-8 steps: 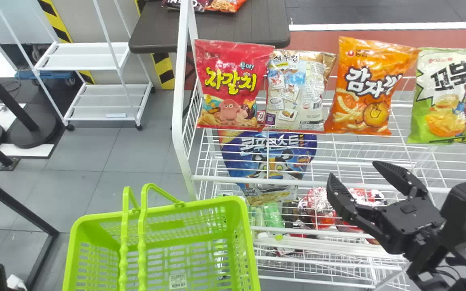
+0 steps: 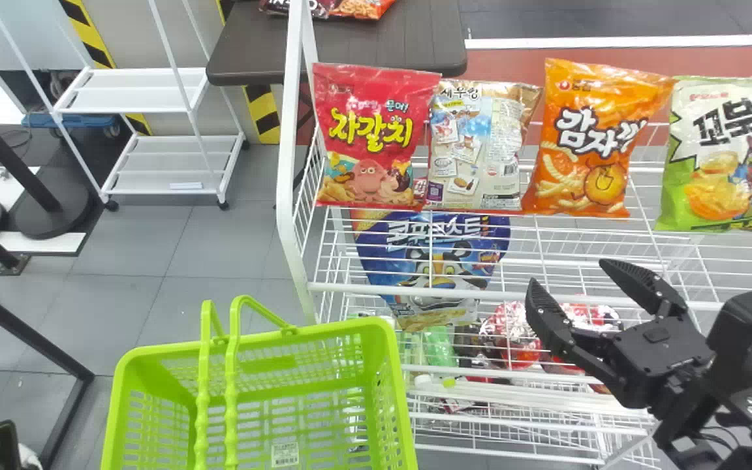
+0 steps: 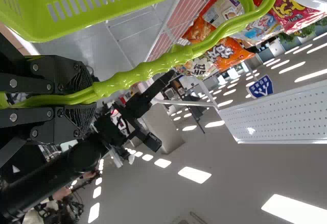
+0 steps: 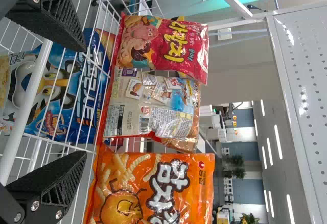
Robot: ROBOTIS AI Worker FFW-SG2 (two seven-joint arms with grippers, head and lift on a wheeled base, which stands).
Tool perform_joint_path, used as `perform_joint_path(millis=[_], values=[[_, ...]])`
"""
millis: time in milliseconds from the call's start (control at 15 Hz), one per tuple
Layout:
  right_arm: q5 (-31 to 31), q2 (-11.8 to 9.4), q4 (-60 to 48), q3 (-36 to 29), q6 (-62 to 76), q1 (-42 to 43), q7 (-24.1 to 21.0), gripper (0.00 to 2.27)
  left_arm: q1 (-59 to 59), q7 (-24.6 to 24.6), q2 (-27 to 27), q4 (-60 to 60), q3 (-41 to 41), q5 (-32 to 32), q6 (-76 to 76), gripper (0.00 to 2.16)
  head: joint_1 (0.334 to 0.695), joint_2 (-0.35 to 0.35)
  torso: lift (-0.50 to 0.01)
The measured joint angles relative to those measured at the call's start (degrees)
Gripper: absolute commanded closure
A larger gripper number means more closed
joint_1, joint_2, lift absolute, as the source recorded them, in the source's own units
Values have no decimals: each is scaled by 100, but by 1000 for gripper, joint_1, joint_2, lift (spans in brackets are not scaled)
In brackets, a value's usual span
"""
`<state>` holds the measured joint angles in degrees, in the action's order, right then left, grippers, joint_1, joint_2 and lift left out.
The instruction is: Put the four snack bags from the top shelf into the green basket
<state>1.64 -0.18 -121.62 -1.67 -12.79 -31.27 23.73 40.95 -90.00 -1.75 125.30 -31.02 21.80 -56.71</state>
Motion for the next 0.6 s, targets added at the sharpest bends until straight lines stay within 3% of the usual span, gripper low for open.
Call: perform_joint_path(millis=[267, 600], values=[[62, 0, 98, 60, 0, 145, 0, 90, -22, 0, -11, -28, 1, 0, -5, 2148, 695, 90, 0], [181, 0, 825, 557, -52, 1121, -37, 87, -9, 0, -55, -36, 38, 10, -36, 2148, 695, 154, 0]])
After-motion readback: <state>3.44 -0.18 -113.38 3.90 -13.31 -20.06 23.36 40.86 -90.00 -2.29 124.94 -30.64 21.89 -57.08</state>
